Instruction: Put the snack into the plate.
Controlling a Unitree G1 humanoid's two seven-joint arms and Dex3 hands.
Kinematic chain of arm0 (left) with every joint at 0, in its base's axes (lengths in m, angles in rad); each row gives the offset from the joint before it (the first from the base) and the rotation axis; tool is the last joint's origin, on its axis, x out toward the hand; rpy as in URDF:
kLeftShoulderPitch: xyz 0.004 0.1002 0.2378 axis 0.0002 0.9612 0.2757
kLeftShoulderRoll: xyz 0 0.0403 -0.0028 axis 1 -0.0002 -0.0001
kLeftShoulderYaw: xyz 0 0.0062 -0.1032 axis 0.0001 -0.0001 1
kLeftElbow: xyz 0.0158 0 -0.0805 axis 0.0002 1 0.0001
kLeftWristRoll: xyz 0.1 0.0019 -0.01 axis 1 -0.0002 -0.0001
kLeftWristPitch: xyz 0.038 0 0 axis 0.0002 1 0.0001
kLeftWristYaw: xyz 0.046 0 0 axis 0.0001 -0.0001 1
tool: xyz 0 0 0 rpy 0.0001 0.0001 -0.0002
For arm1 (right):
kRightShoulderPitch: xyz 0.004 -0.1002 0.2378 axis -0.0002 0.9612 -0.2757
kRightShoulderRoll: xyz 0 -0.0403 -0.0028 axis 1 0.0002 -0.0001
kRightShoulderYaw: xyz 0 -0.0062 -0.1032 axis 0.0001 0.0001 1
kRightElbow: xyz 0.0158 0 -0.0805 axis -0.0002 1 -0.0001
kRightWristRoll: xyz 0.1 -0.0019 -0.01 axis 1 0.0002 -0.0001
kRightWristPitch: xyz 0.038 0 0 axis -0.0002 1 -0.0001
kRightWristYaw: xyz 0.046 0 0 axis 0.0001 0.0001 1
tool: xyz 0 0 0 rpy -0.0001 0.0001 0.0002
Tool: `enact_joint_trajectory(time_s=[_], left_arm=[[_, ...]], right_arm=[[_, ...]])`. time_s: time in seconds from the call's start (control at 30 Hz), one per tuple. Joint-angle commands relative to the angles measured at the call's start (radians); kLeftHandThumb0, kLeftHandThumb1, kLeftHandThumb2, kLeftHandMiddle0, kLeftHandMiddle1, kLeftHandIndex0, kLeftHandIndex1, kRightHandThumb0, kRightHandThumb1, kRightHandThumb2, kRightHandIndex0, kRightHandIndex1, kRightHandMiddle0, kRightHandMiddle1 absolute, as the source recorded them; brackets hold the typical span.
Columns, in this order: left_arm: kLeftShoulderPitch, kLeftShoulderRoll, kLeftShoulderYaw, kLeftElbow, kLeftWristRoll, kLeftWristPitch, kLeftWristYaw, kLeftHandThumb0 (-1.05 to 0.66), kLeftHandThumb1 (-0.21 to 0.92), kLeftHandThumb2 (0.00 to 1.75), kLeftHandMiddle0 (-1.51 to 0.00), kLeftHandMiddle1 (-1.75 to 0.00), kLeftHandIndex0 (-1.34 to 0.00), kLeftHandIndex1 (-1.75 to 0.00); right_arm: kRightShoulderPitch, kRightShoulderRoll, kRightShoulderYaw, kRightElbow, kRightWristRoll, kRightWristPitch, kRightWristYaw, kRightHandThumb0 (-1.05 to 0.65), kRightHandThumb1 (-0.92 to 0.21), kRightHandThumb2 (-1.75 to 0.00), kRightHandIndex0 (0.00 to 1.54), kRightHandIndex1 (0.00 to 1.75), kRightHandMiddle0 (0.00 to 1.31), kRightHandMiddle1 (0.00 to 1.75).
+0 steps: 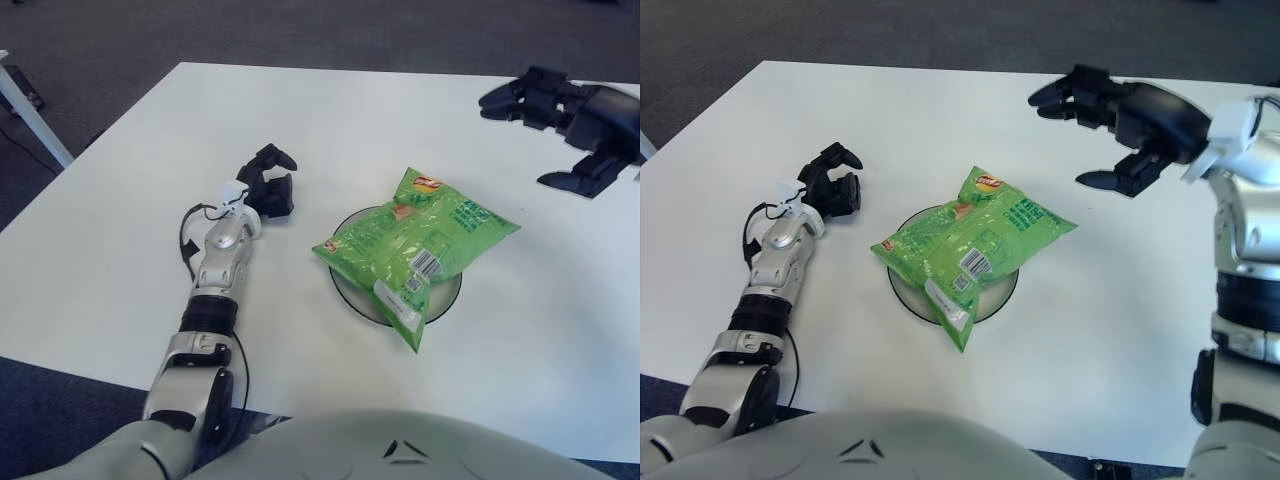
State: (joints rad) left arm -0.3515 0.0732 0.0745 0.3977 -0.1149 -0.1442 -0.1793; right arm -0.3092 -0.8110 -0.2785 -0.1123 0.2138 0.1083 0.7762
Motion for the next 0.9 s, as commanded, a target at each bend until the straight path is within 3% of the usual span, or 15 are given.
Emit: enact_joint_trajectory(time_s=[0.0, 0.07, 0.17, 0.27, 0.53, 0.73, 0.83, 0.87], left_arm=[[0.077, -0.012, 0.001, 0.042, 0.002, 0.029, 0.013, -0.46, 0.37, 1.24, -1.18, -1.75, -0.57, -1.75], [0.077, -0.012, 0.003, 0.039, 0.002, 0.033, 0.014, -0.46, 0.38, 1.24, -1.16, -1.75, -0.56, -1.75], [0.08, -0.012, 0.003, 0.035, 0.0, 0.033, 0.011, -0.46, 0.38, 1.23, -1.16, -1.75, -0.56, -1.75], [0.077, -0.007, 0.002, 0.036, -0.003, 0.033, -0.002, -0.45, 0.39, 1.22, -1.14, -1.75, -0.55, -1.75], [0.078, 0.006, -0.001, 0.039, -0.003, 0.027, -0.02, -0.45, 0.41, 1.2, -1.14, -1.75, -0.54, -1.75], [0.076, 0.01, -0.001, 0.041, -0.006, 0.027, -0.028, -0.45, 0.41, 1.2, -1.15, -1.75, -0.54, -1.75], [0.076, 0.011, -0.002, 0.04, -0.006, 0.033, -0.031, -0.45, 0.41, 1.2, -1.15, -1.75, -0.54, -1.75], [0.077, 0.011, -0.003, 0.039, -0.005, 0.035, -0.031, -0.45, 0.41, 1.2, -1.15, -1.75, -0.54, -1.75]], right_arm=[[0.118, 0.047, -0.043, -0.056, -0.07, -0.024, -0.113, -0.42, -0.2, -1.15, 0.07, 0.82, 0.0, 1.09], [0.155, 0.069, -0.049, -0.092, -0.084, -0.004, -0.158, -0.47, -0.25, -1.1, 0.09, 0.87, 0.0, 1.11], [0.198, 0.104, -0.047, -0.035, -0.097, -0.043, -0.194, -0.5, -0.3, -1.07, 0.13, 0.92, 0.0, 1.13], [0.235, 0.188, -0.071, 0.049, -0.042, -0.012, -0.239, -0.49, -0.35, -1.06, 0.18, 0.99, 0.0, 1.17], [0.236, 0.256, -0.141, 0.072, 0.07, 0.141, -0.312, -0.39, -0.43, -1.08, 0.27, 1.12, 0.0, 1.27], [0.232, 0.293, -0.167, 0.101, 0.117, 0.181, -0.352, -0.34, -0.46, -1.11, 0.34, 1.22, 0.03, 1.38], [0.219, 0.343, -0.167, 0.109, 0.129, 0.191, -0.404, -0.33, -0.48, -1.12, 0.38, 1.26, 0.07, 1.43], [0.217, 0.358, -0.165, 0.107, 0.13, 0.193, -0.421, -0.26, -0.53, -1.04, 0.39, 1.32, 0.08, 1.48]])
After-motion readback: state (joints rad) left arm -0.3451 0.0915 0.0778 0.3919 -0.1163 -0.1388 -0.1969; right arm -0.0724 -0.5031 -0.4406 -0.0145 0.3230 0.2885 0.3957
